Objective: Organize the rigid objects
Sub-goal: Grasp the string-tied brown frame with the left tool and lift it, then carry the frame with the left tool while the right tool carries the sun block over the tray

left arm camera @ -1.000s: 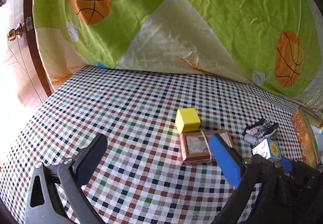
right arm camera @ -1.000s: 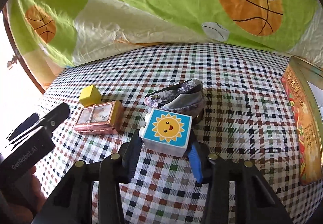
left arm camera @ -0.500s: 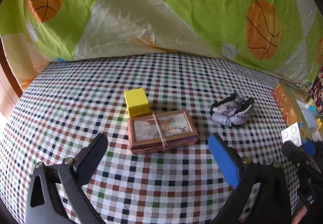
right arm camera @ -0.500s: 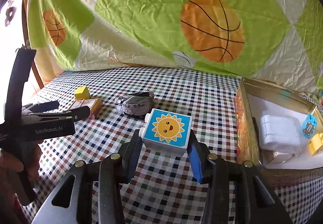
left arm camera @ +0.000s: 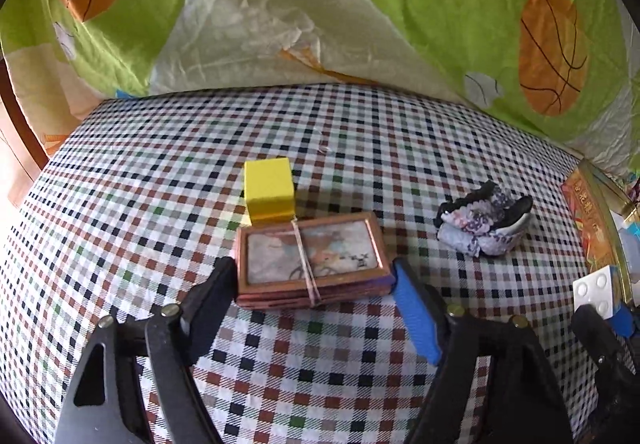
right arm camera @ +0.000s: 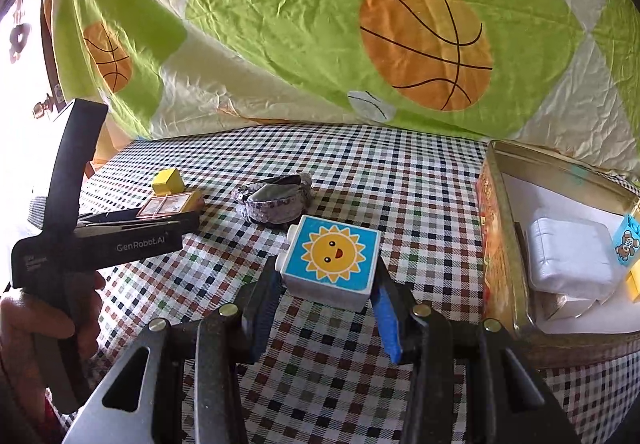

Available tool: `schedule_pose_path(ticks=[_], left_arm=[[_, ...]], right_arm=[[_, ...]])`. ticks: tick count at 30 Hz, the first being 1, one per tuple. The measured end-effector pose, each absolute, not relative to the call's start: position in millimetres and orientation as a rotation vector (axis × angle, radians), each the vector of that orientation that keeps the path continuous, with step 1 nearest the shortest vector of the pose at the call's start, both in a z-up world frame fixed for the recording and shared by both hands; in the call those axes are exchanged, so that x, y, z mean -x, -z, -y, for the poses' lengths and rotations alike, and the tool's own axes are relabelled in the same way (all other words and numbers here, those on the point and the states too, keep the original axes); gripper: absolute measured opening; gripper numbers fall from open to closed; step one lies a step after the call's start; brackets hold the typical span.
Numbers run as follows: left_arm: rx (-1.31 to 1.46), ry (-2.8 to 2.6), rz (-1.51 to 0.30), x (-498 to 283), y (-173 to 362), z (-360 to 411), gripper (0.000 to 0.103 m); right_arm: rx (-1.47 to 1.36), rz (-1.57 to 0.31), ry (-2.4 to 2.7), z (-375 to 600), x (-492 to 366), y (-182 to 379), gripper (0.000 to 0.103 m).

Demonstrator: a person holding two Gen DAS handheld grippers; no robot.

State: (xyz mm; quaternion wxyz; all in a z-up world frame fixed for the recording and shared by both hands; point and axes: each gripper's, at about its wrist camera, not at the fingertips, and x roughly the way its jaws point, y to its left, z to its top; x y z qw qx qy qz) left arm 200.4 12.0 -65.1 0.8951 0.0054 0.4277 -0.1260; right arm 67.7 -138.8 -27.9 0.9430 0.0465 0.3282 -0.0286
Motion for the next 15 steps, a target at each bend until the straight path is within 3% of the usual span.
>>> schedule_pose_path(ticks=[15], left_arm=[[0.125,0.356,-0.611,-132,25,-23,0.078]], right_arm=[[-0.041,-0.435,0.166,144,-40,2,0.046]])
